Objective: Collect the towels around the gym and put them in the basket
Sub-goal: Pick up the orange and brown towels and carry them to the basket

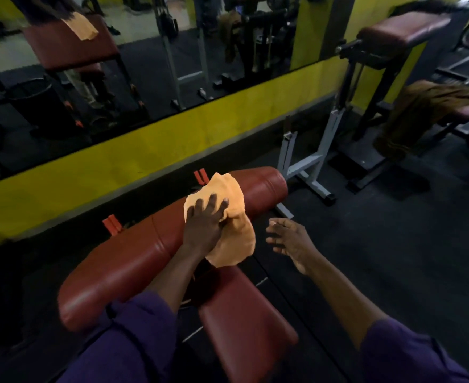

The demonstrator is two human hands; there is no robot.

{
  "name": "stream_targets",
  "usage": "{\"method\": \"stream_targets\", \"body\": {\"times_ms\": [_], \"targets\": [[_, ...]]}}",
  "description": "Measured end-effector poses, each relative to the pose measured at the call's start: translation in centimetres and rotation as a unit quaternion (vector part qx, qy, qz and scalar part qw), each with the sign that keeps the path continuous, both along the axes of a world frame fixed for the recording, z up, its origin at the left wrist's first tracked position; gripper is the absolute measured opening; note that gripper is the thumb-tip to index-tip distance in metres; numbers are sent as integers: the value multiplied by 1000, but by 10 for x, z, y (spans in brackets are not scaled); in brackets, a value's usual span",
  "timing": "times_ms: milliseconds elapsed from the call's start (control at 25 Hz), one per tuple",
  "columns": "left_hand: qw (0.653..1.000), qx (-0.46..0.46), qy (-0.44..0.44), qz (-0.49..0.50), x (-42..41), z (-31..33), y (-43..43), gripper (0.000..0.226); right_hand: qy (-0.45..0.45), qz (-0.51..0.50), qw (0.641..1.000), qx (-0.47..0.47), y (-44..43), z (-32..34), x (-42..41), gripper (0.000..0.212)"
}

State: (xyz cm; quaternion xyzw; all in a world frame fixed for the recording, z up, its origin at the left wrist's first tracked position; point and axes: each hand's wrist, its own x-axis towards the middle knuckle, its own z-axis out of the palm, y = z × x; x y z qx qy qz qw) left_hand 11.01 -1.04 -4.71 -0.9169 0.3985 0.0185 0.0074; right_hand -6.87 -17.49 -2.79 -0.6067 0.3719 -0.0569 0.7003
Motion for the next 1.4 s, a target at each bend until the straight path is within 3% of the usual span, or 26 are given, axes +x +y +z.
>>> {"method": "stream_targets", "body": {"times_ms": [120,240,320,520,800,960,1120,1280,1400], "targets": [[999,-32,8,-3,4,7,-4,53,-2,-17,1000,8,4,-5,-2,18],[986,-167,28,-9,0,22,-18,42,-9,-49,999,6,-10,-4,-13,20],[967,-244,69,-2,-12,33,-46,37,-8,-85,996,4,-29,-2,-28,23],[922,-332,199,-33,-64,49,-139,31,-18,-169,985,4,-87,9,-79,18],[887,-364,279,-53,-128,42,-293,28,-38,-274,961,-1,-222,11,-187,24],[888,-344,306,15,-153,47,-388,35,-39,-301,953,-5,-311,16,-247,26],[843,-367,391,55,-187,49,-467,29,-38,-301,953,-16,-396,25,-296,29],[762,-388,505,118,-227,37,-525,17,-40,-312,949,-8,-466,20,-320,31],[738,-378,533,168,-235,24,-566,14,-31,-310,950,13,-514,10,-321,28]]}}
